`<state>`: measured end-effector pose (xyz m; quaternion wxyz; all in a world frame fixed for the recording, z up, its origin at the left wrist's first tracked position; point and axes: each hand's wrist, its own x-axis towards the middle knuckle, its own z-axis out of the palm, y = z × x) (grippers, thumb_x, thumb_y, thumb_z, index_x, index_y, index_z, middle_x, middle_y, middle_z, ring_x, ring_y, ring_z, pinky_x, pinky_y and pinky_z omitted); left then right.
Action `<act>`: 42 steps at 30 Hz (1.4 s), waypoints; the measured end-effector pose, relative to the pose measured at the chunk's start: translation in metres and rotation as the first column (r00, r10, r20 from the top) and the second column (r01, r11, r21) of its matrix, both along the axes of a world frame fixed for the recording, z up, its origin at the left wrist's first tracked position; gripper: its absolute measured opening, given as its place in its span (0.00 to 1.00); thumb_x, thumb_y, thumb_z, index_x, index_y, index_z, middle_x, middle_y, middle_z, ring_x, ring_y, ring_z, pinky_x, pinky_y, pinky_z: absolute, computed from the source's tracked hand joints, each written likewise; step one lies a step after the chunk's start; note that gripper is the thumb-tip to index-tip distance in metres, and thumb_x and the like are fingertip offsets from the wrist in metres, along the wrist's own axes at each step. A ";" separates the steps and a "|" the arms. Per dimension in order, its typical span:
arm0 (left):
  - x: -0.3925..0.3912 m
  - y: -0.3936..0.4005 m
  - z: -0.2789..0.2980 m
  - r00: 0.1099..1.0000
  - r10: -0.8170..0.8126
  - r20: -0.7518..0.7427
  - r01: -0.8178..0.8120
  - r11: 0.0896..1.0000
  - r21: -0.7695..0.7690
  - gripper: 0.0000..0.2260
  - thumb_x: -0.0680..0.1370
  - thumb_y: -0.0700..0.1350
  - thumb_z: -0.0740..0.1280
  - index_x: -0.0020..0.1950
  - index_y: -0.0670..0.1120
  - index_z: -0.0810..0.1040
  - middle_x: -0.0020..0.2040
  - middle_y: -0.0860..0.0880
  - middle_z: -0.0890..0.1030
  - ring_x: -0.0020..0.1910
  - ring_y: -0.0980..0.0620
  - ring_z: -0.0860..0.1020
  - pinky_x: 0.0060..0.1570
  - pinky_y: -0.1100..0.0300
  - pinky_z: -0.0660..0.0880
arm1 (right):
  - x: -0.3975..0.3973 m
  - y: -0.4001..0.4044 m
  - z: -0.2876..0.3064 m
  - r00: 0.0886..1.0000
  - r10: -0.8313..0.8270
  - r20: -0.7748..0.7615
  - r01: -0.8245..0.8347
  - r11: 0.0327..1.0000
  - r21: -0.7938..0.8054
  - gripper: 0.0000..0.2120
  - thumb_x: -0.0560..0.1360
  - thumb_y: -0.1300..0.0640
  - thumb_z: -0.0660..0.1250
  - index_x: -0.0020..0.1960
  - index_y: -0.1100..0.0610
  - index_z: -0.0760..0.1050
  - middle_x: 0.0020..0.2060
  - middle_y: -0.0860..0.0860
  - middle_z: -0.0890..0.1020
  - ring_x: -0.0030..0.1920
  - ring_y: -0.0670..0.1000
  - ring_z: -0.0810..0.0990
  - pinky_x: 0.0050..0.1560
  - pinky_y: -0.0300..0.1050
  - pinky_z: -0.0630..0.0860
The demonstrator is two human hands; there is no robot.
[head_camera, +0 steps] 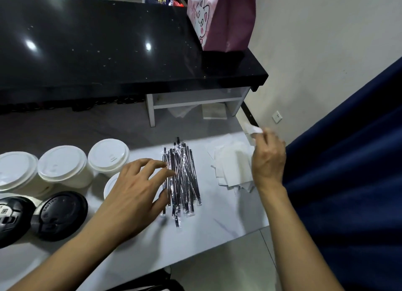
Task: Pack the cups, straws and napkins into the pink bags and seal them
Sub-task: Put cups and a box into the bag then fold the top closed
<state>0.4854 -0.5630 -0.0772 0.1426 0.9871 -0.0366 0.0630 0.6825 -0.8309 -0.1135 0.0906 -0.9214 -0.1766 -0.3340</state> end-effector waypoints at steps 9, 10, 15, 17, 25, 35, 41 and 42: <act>-0.004 0.003 0.001 1.000 0.017 0.011 -0.017 1.000 -0.008 0.16 0.76 0.52 0.59 0.61 0.52 0.77 0.61 0.50 0.78 0.59 0.42 0.75 0.56 0.44 0.73 | -0.041 0.007 -0.078 0.868 -0.143 -0.476 -0.001 0.957 -0.289 0.20 0.71 0.54 0.75 0.61 0.57 0.79 0.57 0.53 0.81 0.57 0.55 0.79 0.58 0.53 0.70; -0.004 0.003 0.001 1.000 0.018 0.010 -0.018 1.000 -0.007 0.16 0.76 0.52 0.59 0.61 0.52 0.77 0.61 0.50 0.78 0.59 0.42 0.75 0.56 0.44 0.73 | -0.039 0.008 -0.076 0.862 -0.157 -0.483 0.007 0.954 -0.298 0.17 0.72 0.57 0.74 0.60 0.56 0.80 0.55 0.52 0.82 0.55 0.55 0.80 0.56 0.51 0.70; -0.004 0.001 0.002 1.000 0.017 0.004 -0.017 1.000 0.000 0.17 0.76 0.52 0.59 0.61 0.52 0.78 0.61 0.50 0.78 0.59 0.42 0.75 0.56 0.44 0.72 | -0.031 0.002 -0.070 0.823 -0.139 -0.551 -0.060 0.943 -0.328 0.10 0.79 0.62 0.62 0.57 0.54 0.78 0.56 0.50 0.79 0.55 0.54 0.78 0.55 0.50 0.67; -0.003 0.001 0.003 1.000 0.019 0.006 -0.019 1.000 -0.001 0.17 0.76 0.52 0.59 0.61 0.52 0.78 0.61 0.50 0.78 0.59 0.42 0.75 0.57 0.45 0.72 | -0.030 0.001 -0.064 0.818 -0.112 -0.565 -0.074 0.952 -0.296 0.09 0.80 0.61 0.60 0.55 0.55 0.78 0.54 0.50 0.79 0.54 0.55 0.78 0.54 0.50 0.67; -0.003 -0.001 0.005 1.000 0.025 0.000 -0.025 1.000 0.007 0.17 0.76 0.52 0.58 0.61 0.52 0.77 0.61 0.50 0.78 0.59 0.43 0.75 0.57 0.46 0.71 | -0.030 0.008 -0.027 0.941 -0.034 -0.338 0.073 0.992 0.102 0.15 0.76 0.72 0.63 0.62 0.62 0.73 0.50 0.60 0.78 0.39 0.61 0.78 0.37 0.54 0.78; -0.032 0.025 0.020 0.990 0.139 0.006 -0.139 0.990 0.035 0.18 0.76 0.52 0.59 0.63 0.52 0.78 0.63 0.50 0.78 0.61 0.43 0.75 0.59 0.46 0.72 | -0.051 0.066 0.030 0.928 0.262 -0.264 -0.172 0.932 0.319 0.06 0.77 0.69 0.65 0.47 0.60 0.78 0.47 0.53 0.77 0.41 0.52 0.77 0.41 0.40 0.70; -0.074 0.070 0.036 0.951 0.310 0.007 -0.310 0.948 0.066 0.18 0.74 0.51 0.61 0.63 0.53 0.76 0.64 0.50 0.77 0.63 0.43 0.73 0.61 0.47 0.71 | -0.087 0.157 0.061 0.840 0.515 -0.173 -0.442 0.833 0.334 0.17 0.75 0.70 0.66 0.62 0.58 0.79 0.49 0.53 0.81 0.48 0.54 0.78 0.48 0.48 0.78; -0.084 0.078 0.038 0.939 0.343 0.014 -0.343 0.937 0.066 0.18 0.74 0.51 0.61 0.63 0.53 0.76 0.64 0.50 0.76 0.63 0.43 0.73 0.61 0.47 0.71 | -0.097 0.174 0.065 0.825 0.541 -0.165 -0.467 0.815 0.343 0.22 0.75 0.70 0.67 0.67 0.57 0.77 0.48 0.53 0.82 0.46 0.55 0.78 0.47 0.50 0.78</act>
